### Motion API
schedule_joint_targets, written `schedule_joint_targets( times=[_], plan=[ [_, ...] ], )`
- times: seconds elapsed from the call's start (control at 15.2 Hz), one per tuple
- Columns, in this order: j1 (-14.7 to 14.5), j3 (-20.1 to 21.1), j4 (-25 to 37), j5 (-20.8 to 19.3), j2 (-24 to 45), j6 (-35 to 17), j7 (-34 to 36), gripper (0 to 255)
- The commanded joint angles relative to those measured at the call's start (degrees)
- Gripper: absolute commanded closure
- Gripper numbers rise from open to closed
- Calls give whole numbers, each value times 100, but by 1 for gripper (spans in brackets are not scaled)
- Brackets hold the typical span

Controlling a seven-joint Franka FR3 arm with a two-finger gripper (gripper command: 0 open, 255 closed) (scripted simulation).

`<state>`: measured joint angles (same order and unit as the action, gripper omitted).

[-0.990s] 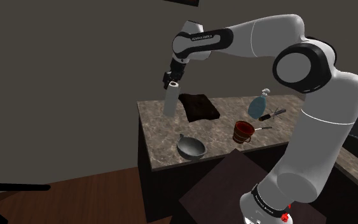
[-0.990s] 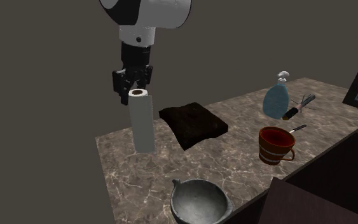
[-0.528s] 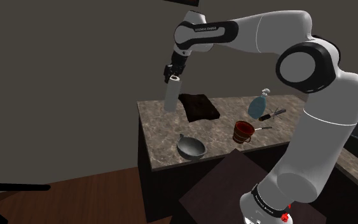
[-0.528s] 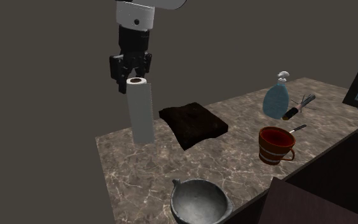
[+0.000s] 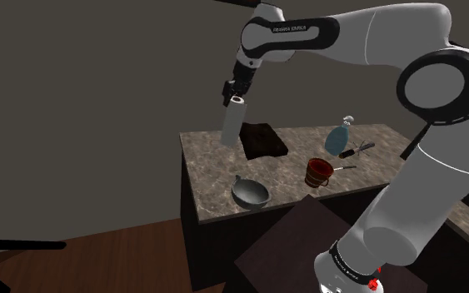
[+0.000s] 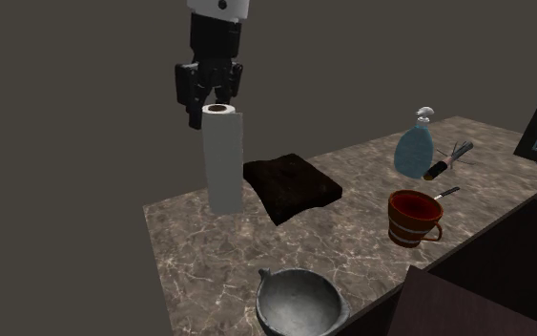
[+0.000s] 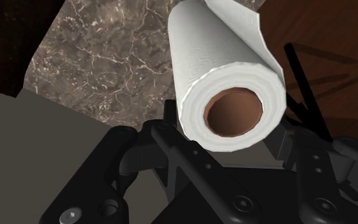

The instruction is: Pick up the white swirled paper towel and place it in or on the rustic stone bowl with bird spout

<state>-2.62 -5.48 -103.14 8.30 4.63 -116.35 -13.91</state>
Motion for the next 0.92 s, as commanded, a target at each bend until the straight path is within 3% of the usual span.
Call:
schedule_joint_targets(
  times=[0.0, 0.86],
  plan=[
    [-29, 13, -486, -56, -479, -15, 58, 255],
    [-60, 251, -2628, -298, -3394, 708, 511, 255]
  ],
)
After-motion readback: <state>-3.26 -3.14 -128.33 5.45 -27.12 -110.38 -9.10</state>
